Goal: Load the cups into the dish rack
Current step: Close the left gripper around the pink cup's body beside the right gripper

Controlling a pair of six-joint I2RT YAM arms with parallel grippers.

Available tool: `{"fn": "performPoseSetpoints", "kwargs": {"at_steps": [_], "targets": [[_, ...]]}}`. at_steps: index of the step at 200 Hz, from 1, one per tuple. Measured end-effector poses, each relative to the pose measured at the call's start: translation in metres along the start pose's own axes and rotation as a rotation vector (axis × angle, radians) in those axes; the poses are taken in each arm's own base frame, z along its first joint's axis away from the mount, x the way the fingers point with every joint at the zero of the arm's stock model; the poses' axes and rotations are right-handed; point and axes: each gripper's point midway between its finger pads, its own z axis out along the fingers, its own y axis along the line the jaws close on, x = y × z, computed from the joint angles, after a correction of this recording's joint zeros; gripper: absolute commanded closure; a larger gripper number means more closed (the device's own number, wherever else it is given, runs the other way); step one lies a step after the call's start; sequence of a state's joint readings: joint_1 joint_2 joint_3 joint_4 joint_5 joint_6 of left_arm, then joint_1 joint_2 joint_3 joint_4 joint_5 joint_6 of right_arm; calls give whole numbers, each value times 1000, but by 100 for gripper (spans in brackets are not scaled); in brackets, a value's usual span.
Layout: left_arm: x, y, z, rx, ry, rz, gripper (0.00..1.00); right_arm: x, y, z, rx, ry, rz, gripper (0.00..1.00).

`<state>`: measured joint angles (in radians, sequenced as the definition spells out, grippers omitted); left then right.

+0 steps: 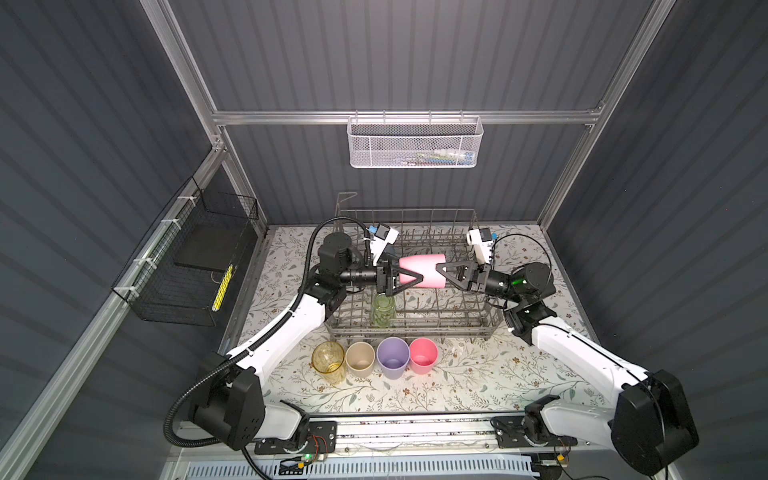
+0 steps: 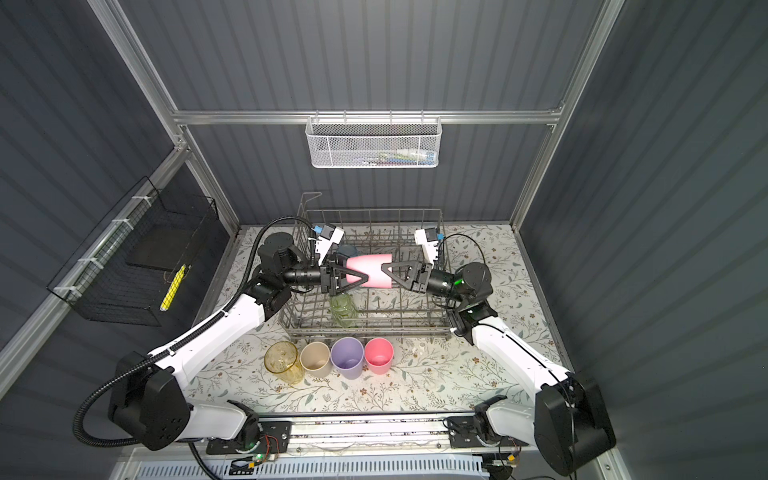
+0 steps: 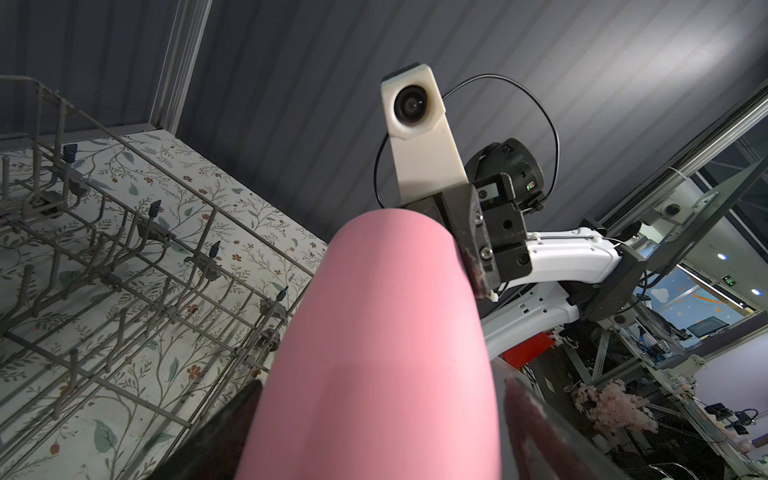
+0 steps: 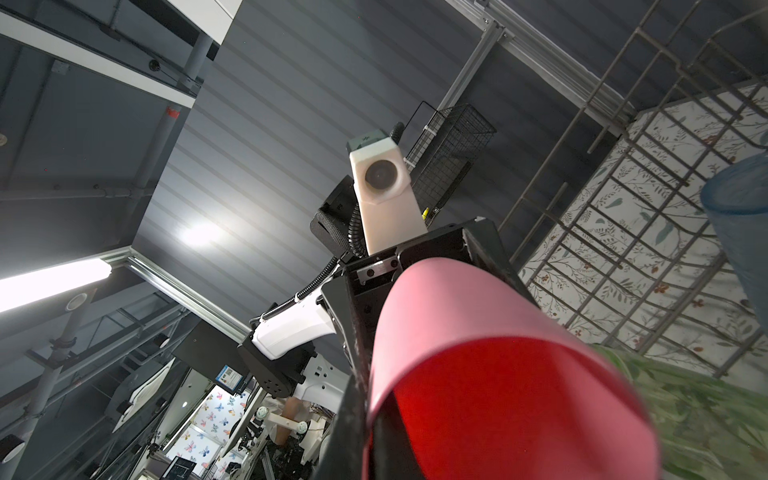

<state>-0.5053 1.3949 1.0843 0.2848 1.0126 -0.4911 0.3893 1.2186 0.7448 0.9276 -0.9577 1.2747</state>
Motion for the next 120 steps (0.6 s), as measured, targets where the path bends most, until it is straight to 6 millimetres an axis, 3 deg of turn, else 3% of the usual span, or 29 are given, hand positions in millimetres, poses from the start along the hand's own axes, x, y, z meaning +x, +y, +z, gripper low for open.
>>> {"fn": "performPoseSetpoints", "kwargs": {"at_steps": [59, 90, 120], "targets": [[0, 2, 0, -5, -2, -4, 29, 0, -1, 0, 2, 1, 3, 100], [0, 1, 0, -2, 0, -14, 32, 0, -1, 0, 0, 3, -2, 100], [0, 1, 0, -2, 0, -17, 35, 1, -3, 0, 5, 4, -10, 94]]}}
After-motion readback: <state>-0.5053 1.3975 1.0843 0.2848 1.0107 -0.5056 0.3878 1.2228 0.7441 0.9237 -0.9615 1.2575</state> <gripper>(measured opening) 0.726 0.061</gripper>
